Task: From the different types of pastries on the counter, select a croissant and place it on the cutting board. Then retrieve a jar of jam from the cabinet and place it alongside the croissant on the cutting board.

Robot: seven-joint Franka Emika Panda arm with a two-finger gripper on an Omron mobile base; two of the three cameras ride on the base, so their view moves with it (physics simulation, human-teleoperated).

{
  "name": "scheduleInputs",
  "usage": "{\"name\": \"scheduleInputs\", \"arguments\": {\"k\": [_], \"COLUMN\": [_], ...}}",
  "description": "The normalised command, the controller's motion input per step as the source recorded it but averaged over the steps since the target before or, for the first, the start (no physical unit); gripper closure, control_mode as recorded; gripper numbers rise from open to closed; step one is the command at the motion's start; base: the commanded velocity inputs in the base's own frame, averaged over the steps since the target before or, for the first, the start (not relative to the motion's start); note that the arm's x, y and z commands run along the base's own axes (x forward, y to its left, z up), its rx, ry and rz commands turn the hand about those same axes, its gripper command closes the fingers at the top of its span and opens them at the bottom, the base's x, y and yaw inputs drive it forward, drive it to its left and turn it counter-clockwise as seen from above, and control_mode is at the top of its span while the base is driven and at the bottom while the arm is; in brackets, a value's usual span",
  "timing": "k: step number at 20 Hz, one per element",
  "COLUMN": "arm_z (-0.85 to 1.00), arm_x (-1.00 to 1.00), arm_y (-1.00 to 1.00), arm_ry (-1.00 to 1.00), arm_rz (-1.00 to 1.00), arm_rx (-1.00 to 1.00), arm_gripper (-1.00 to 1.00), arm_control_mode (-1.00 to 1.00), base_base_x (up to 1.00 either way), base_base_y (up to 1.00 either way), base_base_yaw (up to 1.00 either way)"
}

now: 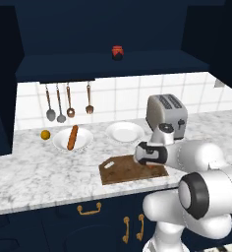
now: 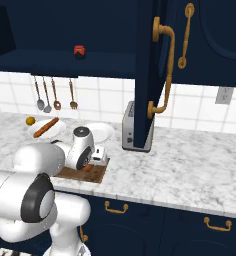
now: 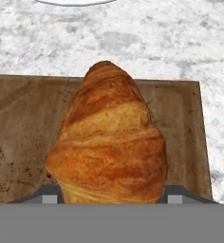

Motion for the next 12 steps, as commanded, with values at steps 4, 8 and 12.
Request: {"name": "scheduleInputs", "arguments": {"k": [4, 8, 12], "arm_z": [-0.05, -0.19, -0.11], "arm_x": [0.0, 0.0, 0.0], "arm_y": [-0.02, 0.0, 0.0], "arm_ry": [0.02, 0.03, 0.01], "arm_rz": [0.0, 0.0, 0.0], "arm_rx": [0.0, 0.0, 0.0], "arm_gripper": [1.0, 1.0, -1.0], "arm_control_mode": [-1.0, -1.0, -1.0], "base_base_x": [0.0, 0.0, 0.0], "base_base_y": [0.0, 0.0, 0.0], "base_base_yaw": [0.0, 0.0, 0.0]}}
